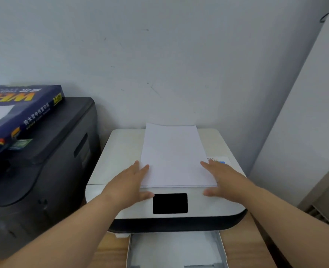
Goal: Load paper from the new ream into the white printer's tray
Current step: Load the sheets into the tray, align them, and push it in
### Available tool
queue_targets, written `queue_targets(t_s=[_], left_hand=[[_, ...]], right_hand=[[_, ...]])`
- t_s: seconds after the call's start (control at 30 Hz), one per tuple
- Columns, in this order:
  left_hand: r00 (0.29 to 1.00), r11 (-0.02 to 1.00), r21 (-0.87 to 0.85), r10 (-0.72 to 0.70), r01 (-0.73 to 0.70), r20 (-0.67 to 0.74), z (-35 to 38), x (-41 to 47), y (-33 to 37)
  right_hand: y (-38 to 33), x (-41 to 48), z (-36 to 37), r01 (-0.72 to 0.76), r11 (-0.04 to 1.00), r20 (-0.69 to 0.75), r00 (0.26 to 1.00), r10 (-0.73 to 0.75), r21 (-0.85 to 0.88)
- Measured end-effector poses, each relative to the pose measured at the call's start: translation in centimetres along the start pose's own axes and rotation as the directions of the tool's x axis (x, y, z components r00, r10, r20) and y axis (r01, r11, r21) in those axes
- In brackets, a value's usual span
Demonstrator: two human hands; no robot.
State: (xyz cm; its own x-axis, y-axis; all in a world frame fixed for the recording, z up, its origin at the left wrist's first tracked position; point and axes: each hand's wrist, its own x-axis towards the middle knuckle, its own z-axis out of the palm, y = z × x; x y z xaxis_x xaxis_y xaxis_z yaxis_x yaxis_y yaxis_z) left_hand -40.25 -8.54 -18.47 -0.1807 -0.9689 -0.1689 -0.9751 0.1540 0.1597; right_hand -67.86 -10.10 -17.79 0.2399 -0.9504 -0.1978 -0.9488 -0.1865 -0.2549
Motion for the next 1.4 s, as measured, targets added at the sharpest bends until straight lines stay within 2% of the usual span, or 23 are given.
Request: queue_targets(t_s=[0.1, 0.2, 0.3, 0.37, 0.43, 0.47, 0.5, 0.53, 0.57, 0.6, 0.63, 0.67, 0.7, 0.77, 0.87, 0.97, 1.07, 1.17, 1.4], left_hand=[[1.000, 0.999, -0.030, 0.023, -0.023, 0.020, -0.2, 0.6, -0.4], [1.000, 0.999, -0.031, 0.023, -0.022, 0.020, -0.5, 1.0, -1.0], [0.994, 0.998, -0.043, 0.044, -0.048, -0.096, -0.7, 1.1, -1.0], [0.969, 0.969, -0.235, 0.012, -0.072, -0.246, -0.7, 1.0, -0.5], [0.936, 0.848, -0.529, -0.159, -0.035, -0.315, -0.6, 1.2, 0.1], [0.924, 0.721, -0.693, -0.281, 0.023, -0.261, -0.6, 1.4, 0.5], [0.916, 0.511, -0.856, -0.375, 0.074, -0.145, -0.6, 1.6, 0.8], [0.915, 0.231, -0.968, -0.403, 0.095, -0.007, -0.7, 1.8, 1.0], [0.919, -0.063, -0.992, -0.375, 0.109, 0.124, -0.9, 2.0, 1.2], [0.920, -0.301, -0.944, -0.319, 0.131, 0.229, -1.2, 2.1, 1.3], [0.913, -0.455, -0.874, -0.263, 0.167, 0.312, -1.6, 2.1, 1.3], [0.903, -0.534, -0.820, -0.219, 0.207, 0.371, -1.8, 2.1, 1.3], [0.893, -0.557, -0.793, -0.188, 0.246, 0.410, -1.8, 2.3, 1.1], [0.874, -0.489, -0.814, -0.186, 0.314, 0.449, -1.8, 2.7, 1.4], [0.858, -0.332, -0.880, -0.273, 0.340, 0.435, -1.6, 3.0, 2.6], [0.874, -0.210, -0.910, -0.269, 0.357, 0.405, -1.5, 2.8, 3.3], [0.904, -0.002, -0.940, -0.276, 0.340, 0.328, -1.1, 2.4, 3.5], [0.922, 0.133, -0.952, -0.316, 0.275, 0.222, -0.7, 1.9, 3.6], [0.948, 0.149, -0.974, -0.295, 0.172, 0.123, -0.7, -2.2, 3.4]], right_hand=[[0.8, 0.8, -0.2, 0.019, 0.998, 0.036, 0.999, -0.017, -0.060], [0.8, 0.8, -0.8, 0.055, 0.989, -0.034, 0.998, -0.060, -0.138], [0.5, 1.0, -0.9, 0.092, 0.974, -0.097, 0.989, -0.114, -0.208], [0.6, 1.4, -0.4, 0.077, 0.996, -0.237, 0.968, -0.088, -0.053], [0.2, 1.9, 0.0, 0.062, 0.963, -0.404, 0.913, 0.051, 0.262], [-0.1, 2.0, 0.2, 0.027, 0.875, -0.398, 0.897, 0.192, 0.484], [-0.7, 2.1, 0.3, -0.021, 0.684, -0.299, 0.890, 0.346, 0.729], [-1.2, 2.2, 0.4, -0.057, 0.402, -0.138, 0.888, 0.439, 0.914], [-1.5, 2.2, 0.4, -0.070, 0.100, 0.017, 0.891, 0.454, 0.993], [-1.7, 2.1, 0.1, -0.083, -0.154, 0.142, 0.897, 0.418, 0.984], [-1.9, 2.0, -0.3, -0.104, -0.355, 0.240, 0.900, 0.363, 0.929], [-2.0, 1.9, -0.6, -0.127, -0.493, 0.311, 0.898, 0.312, 0.861], [-2.1, 1.9, -0.8, -0.152, -0.557, 0.358, 0.890, 0.282, 0.817], [-2.6, 2.1, -1.2, -0.214, -0.527, 0.409, 0.867, 0.286, 0.822], [-3.6, 2.6, -1.2, -0.291, -0.363, 0.414, 0.848, 0.330, 0.885], [-3.5, 2.7, -1.3, -0.342, -0.138, 0.368, 0.857, 0.362, 0.930], [-3.1, 2.2, -1.2, -0.366, 0.010, 0.335, 0.861, 0.383, 0.931], [-3.3, 1.5, -1.2, -0.303, 0.072, 0.256, 0.890, 0.377, 0.950], [-4.2, -2.9, -0.4, -0.154, 0.050, 0.130, 0.938, 0.323, 0.987]])
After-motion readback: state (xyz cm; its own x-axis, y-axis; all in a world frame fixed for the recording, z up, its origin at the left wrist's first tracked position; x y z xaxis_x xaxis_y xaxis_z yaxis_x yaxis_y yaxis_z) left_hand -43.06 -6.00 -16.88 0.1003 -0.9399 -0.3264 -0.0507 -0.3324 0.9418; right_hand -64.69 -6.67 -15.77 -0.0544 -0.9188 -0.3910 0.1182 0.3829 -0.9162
